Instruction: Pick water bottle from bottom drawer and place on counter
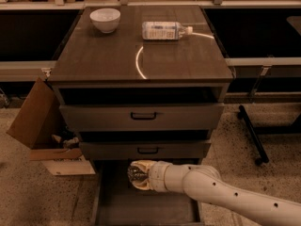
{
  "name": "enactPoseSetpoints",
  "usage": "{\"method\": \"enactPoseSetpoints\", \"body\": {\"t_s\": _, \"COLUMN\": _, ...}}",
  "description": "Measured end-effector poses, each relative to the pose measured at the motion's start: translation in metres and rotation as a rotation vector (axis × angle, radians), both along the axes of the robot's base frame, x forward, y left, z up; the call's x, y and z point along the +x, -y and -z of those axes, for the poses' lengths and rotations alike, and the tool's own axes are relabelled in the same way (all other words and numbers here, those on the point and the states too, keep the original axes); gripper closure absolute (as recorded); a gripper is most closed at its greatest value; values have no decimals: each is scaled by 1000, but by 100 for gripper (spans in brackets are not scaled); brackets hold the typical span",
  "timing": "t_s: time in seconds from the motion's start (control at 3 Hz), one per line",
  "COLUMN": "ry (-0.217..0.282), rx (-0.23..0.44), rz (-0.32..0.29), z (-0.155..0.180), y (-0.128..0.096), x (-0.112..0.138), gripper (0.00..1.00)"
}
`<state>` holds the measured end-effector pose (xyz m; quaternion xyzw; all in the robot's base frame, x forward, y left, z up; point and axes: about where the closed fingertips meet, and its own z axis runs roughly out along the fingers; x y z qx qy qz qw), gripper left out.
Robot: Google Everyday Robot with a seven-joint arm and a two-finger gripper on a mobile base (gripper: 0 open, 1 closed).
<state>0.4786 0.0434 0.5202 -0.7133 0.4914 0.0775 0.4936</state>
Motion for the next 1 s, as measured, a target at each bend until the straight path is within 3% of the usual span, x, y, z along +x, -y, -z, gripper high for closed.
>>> {"method": "enactPoseSetpoints", "body": {"t_s": 0.33, "ry": 0, "rx": 0, "rz": 0, "z": 0, "y": 0, "x": 0, "gripper": 100}}
{"method": "enactPoseSetpoints", "body": {"t_s": 0.67, "ry": 20, "rx": 19, "rz": -26, "z": -20, "y": 1, "x": 5, "gripper": 100}}
{"method": "enactPoseSetpoints", "body": {"t_s": 1.0, "ry": 49, "rx": 32, "rz": -59, "z": -91, "y": 12, "x": 25, "gripper": 100}}
